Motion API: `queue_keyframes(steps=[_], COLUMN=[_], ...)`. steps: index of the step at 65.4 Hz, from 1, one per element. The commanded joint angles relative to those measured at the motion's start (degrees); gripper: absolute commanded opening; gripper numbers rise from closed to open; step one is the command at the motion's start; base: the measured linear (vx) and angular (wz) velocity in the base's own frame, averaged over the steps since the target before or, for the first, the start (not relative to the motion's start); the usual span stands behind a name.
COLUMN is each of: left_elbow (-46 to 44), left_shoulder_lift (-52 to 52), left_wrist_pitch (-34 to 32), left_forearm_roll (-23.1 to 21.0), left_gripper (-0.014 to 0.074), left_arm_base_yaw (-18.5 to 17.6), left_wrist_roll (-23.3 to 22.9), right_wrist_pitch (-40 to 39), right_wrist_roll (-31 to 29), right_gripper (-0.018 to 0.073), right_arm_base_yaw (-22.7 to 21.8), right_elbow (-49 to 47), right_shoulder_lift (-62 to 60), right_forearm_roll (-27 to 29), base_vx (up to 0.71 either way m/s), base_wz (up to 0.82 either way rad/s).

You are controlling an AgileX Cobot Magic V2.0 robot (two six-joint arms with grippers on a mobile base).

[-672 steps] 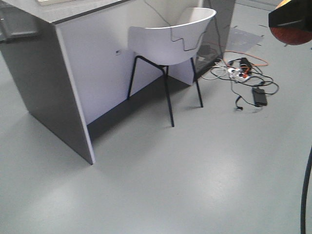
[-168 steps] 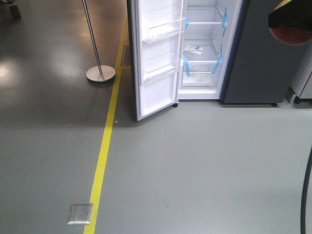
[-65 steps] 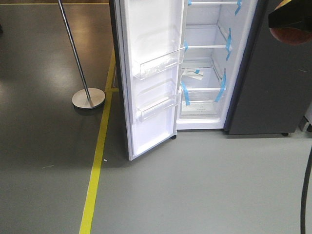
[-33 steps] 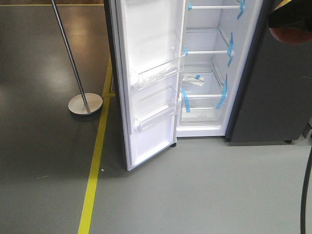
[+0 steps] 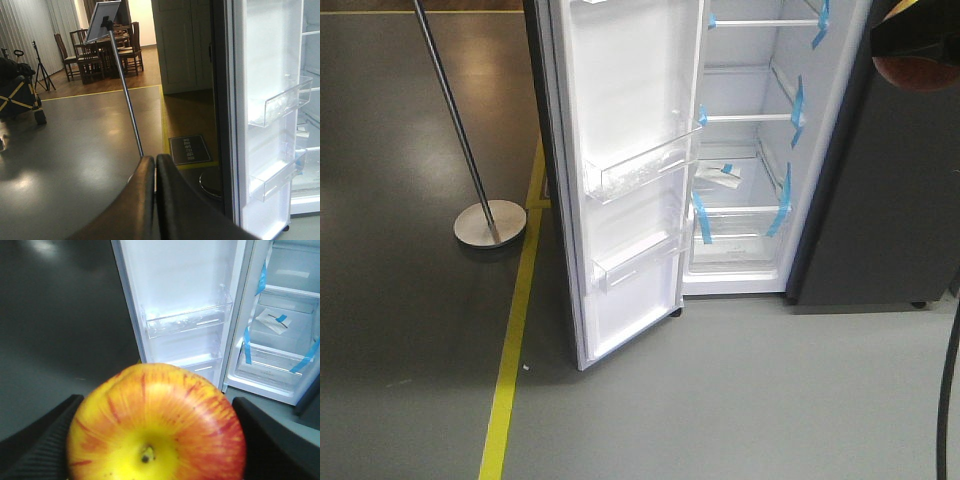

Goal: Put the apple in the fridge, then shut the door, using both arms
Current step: 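Approach the open fridge door carrying the apple in the right gripper, then drive closer into the fridge opening, apple held high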

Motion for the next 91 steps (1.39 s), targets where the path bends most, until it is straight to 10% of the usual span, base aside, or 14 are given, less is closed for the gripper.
queue_keyframes(steps=[1,91], left_elbow=[-1.05,-1.05], left_shoulder_lift=[-0.86,-0.86], left_wrist_pitch=[-3.52,-3.52], left_forearm_roll=[-0.34,-0.34], left_gripper=[-0.0007,-0.0007], left_arm_base_yaw=[-0.33,-0.33], left_wrist_roll=[-0.13,-0.13], right_wrist_pitch=[-3.41,-3.41], right_wrist_roll=[-0.3,-0.3], right_gripper=[0.0123,0.0123], right_arm_base_yaw=[-0.18,-0.18], right_elbow=[-1.77,-1.77], right_shoulder_lift=[-1.82,-1.82], right_forearm_roll=[2.49,2.49], base_vx=[0.11,0.09], base_wz=[0.0,0.02])
